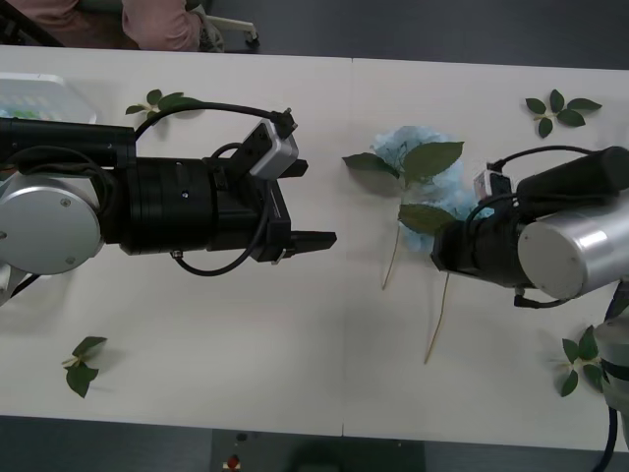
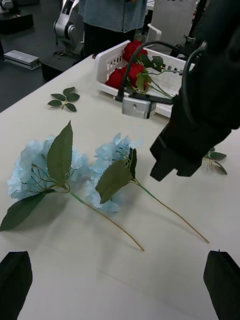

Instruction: Put the red flowers into the right box and the blue flowers into the left box

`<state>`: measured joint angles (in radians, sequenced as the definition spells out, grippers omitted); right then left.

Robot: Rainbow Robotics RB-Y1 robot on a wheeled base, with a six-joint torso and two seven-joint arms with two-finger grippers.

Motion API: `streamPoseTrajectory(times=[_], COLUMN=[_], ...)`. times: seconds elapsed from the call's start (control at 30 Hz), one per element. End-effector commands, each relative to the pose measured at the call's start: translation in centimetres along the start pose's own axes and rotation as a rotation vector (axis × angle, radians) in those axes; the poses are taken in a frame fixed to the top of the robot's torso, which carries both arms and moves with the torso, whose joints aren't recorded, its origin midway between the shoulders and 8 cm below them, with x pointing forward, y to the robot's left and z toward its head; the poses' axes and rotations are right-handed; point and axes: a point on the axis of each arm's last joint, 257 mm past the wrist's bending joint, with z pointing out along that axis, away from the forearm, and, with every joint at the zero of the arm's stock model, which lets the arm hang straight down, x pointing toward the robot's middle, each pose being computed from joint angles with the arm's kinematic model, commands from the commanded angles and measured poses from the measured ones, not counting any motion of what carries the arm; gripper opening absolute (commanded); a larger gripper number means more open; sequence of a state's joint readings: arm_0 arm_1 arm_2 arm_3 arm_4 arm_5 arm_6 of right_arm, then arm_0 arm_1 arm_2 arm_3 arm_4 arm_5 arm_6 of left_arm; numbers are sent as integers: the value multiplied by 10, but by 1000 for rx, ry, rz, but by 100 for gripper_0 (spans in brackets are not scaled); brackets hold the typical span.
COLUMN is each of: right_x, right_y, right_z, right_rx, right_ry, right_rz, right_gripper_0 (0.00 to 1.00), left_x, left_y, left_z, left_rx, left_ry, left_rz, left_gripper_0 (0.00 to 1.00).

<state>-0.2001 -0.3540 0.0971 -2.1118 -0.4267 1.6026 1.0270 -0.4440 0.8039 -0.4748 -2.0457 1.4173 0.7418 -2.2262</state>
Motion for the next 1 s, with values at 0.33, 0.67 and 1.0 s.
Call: streamPoseTrajectory(times=[0.33, 0.67, 1.0], right_x=[-10, 0, 7], right_y=[2, -11, -21], right_z=[-39, -22, 17], right_rx=[-131, -110, -80], right_ry=[-94, -41, 34], right_rz=[-60, -3, 29], right_gripper_0=[100, 100, 100], left_x=[-6, -6, -6], left_y=[16, 21, 20], left_z=[-6, -8, -7], left_rx=[-16, -20, -18], left_ry=[-22, -28, -28], left_rz=[-70, -90, -90], left_gripper_0=[100, 100, 100])
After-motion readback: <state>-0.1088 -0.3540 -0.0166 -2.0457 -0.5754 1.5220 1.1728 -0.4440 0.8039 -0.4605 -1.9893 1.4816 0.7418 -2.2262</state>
